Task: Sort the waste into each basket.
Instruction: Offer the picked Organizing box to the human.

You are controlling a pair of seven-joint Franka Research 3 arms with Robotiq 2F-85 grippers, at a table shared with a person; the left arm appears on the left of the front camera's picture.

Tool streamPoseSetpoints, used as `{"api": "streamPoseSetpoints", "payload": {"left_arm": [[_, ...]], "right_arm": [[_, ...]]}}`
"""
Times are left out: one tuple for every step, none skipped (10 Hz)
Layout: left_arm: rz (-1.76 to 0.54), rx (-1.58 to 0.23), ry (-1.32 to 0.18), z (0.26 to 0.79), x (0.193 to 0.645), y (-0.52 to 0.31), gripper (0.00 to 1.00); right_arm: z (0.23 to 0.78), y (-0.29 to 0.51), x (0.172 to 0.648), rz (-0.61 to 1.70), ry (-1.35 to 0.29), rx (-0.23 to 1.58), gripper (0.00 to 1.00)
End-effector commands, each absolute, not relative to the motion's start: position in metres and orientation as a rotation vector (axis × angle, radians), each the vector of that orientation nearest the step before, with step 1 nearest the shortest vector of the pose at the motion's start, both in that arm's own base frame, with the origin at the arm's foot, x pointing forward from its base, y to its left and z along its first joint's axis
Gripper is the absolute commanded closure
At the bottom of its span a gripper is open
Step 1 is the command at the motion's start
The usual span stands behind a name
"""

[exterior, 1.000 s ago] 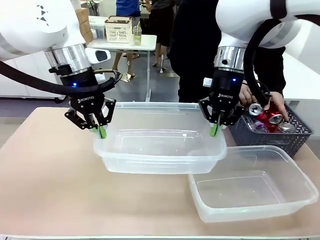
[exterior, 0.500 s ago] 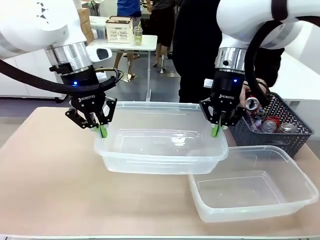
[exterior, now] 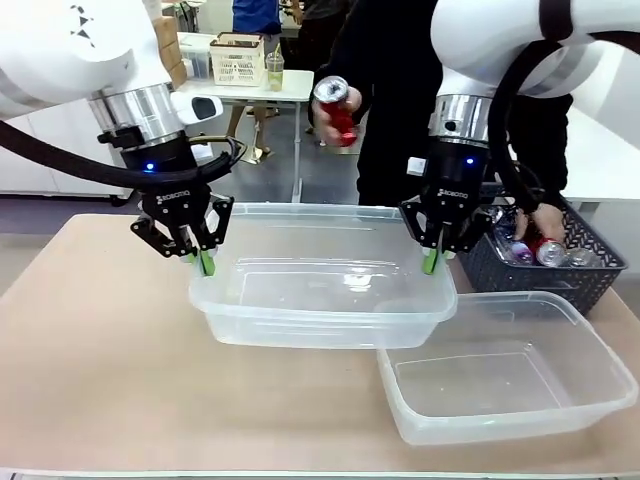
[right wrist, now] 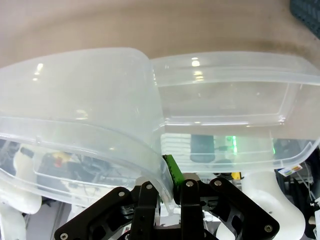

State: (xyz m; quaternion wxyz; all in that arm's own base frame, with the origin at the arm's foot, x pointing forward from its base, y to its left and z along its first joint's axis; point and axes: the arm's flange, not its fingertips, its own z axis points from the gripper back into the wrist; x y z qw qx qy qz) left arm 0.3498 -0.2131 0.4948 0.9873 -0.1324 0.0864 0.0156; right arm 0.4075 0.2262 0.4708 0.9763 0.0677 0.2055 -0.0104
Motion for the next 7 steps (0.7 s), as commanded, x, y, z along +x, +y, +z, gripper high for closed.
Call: {"api": "streamPoseSetpoints", "payload": {"left_arm": [[0.059, -0.291, 0.171, 0.4985, 0.3484, -0.2137, 0.93], [0.059, -0.291, 0.171, 0.4985, 0.3484, -0.2137, 0.93], [0.059, -0.291, 0.171, 0.4985, 0.3484, -0.2137, 0.93], [0.059, -0.291, 0.171, 0.4985, 0.3484, -0.2137, 0.93], [0.059, -0.291, 0.171, 0.4985, 0.3484, -0.2137, 0.93], [0.059, -0.291, 0.171, 0.4985, 0.3484, -0.2137, 0.93], [0.059, -0.291, 0.171, 0.4985, 0.3484, -0.2137, 0.93]], "right_arm": [[0.4755, 0.2257, 0.4077, -0.007, 0.415, 0.133, 0.93], [0.4755, 0.2257, 0.4077, -0.007, 0.415, 0.133, 0.93], [0.4755, 0.2257, 0.4077, -0.007, 0.415, 0.133, 0.93], [0.4755, 0.2257, 0.4077, -0.007, 0.415, 0.133, 0.93], [0.4755, 0.2257, 0.4077, -0.007, 0.415, 0.133, 0.93], [0.4755, 0.2257, 0.4077, -0.007, 0.415, 0.133, 0.93], [0.4755, 0.2257, 0.4077, -0.007, 0.415, 0.133, 0.93]]}}
